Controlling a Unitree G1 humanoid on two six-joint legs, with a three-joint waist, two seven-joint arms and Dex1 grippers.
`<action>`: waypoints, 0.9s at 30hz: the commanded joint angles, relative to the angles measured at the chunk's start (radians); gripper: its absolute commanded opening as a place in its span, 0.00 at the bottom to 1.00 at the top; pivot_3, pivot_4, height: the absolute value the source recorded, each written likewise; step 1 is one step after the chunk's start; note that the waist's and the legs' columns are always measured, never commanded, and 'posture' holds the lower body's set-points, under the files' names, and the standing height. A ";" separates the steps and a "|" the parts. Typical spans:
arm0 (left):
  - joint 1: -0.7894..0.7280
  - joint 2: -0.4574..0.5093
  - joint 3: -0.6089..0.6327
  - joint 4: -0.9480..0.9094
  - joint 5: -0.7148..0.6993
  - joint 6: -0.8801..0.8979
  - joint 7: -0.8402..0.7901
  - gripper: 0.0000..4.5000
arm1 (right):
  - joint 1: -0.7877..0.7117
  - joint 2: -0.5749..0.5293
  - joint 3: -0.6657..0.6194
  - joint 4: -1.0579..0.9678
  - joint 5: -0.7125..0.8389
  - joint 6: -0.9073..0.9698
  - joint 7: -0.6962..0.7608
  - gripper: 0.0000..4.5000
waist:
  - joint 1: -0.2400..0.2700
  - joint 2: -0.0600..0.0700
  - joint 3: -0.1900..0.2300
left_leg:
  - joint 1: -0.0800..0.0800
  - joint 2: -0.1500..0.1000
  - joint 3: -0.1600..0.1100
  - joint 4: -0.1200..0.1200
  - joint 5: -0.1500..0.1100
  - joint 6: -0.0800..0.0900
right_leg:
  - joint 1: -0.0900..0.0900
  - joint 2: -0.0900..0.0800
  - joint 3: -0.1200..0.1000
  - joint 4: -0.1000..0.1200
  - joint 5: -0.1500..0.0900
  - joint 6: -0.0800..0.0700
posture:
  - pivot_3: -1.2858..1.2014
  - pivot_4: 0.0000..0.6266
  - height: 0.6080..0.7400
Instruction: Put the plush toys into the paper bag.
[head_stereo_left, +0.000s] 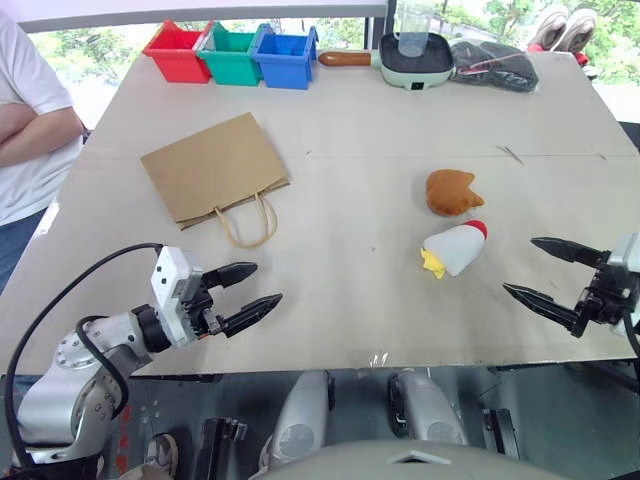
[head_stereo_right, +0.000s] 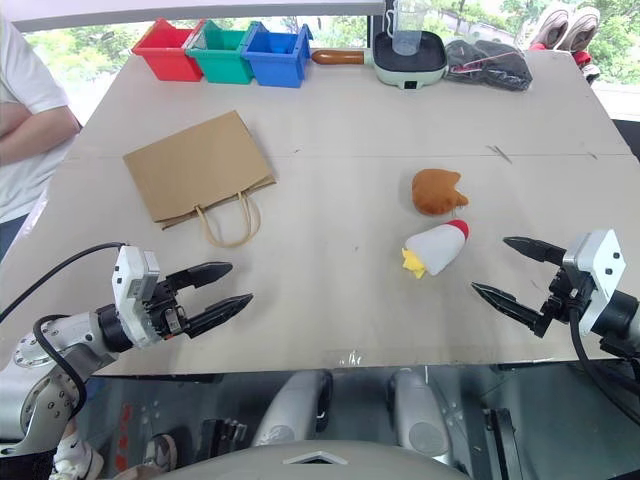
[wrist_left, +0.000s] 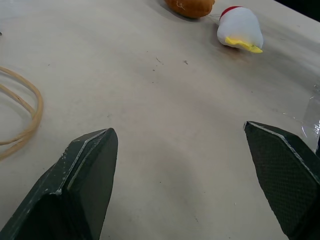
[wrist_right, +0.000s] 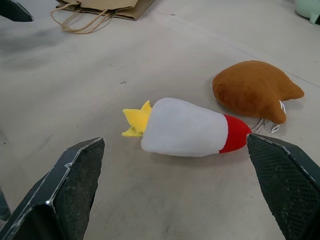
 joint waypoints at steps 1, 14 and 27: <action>-0.047 0.006 0.025 0.004 -0.012 -0.009 0.022 0.97 | -0.020 0.026 0.003 -0.043 0.006 -0.032 -0.028 0.98 | 0.000 0.000 0.000 | 0.000 0.000 0.000 0.000 0.000 0.000 | 0.000 0.000 0.000 0.000 0.000 0.000 | 0.52 0.24 1.00; -0.279 0.230 0.027 0.516 0.378 -0.548 -0.051 0.97 | -0.043 0.130 0.215 -0.194 -0.029 -0.089 -0.101 0.98 | 0.001 0.000 0.000 | -0.001 0.003 0.001 -0.001 0.000 0.000 | -0.002 0.003 0.001 0.000 0.000 0.000 | 0.52 0.24 1.00; -0.562 0.182 -0.230 0.901 0.731 -1.107 0.125 0.97 | -0.003 0.155 0.250 -0.236 -0.073 -0.119 -0.178 0.98 | -0.003 -0.001 -0.001 | -0.001 0.001 0.002 0.000 0.000 0.000 | -0.002 0.001 0.001 0.001 0.001 0.000 | 0.52 0.24 1.00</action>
